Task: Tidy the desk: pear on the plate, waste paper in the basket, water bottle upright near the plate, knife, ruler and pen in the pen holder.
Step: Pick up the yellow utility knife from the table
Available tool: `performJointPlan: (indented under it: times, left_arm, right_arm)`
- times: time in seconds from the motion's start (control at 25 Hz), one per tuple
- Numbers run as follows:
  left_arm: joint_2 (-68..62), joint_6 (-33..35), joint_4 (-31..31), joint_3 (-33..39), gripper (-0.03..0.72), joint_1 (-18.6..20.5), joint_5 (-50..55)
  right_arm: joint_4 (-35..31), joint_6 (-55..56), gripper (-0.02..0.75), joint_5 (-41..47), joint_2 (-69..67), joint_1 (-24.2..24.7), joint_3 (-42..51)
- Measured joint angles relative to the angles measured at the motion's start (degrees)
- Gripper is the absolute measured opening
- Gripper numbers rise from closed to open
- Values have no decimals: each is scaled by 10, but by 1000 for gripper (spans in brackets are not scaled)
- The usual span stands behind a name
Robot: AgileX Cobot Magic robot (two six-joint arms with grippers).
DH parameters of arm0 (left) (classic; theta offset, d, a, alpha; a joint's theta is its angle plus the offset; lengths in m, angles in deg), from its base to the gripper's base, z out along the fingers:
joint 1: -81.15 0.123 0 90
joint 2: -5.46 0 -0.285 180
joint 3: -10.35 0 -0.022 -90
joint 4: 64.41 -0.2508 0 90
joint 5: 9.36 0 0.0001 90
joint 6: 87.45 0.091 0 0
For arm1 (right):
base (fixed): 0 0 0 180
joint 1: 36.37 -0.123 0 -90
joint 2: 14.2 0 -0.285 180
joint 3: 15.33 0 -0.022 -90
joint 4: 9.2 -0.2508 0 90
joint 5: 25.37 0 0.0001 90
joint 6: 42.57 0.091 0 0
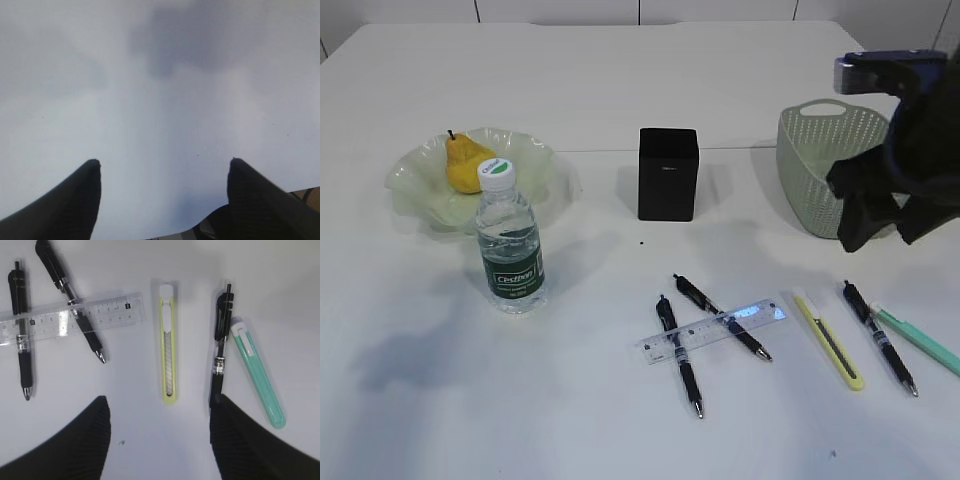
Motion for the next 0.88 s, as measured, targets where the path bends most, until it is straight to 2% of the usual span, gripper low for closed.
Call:
performJointPlan:
  times: [0.4,0.88]
  left_arm:
    - [0,0,0,0,557,0,12]
    - [0,0,3,-1,552,0,17]
  right_arm:
    - [18,7,462,14,-135,0,-85]
    - [24,11,462,-4,-239,0,-111]
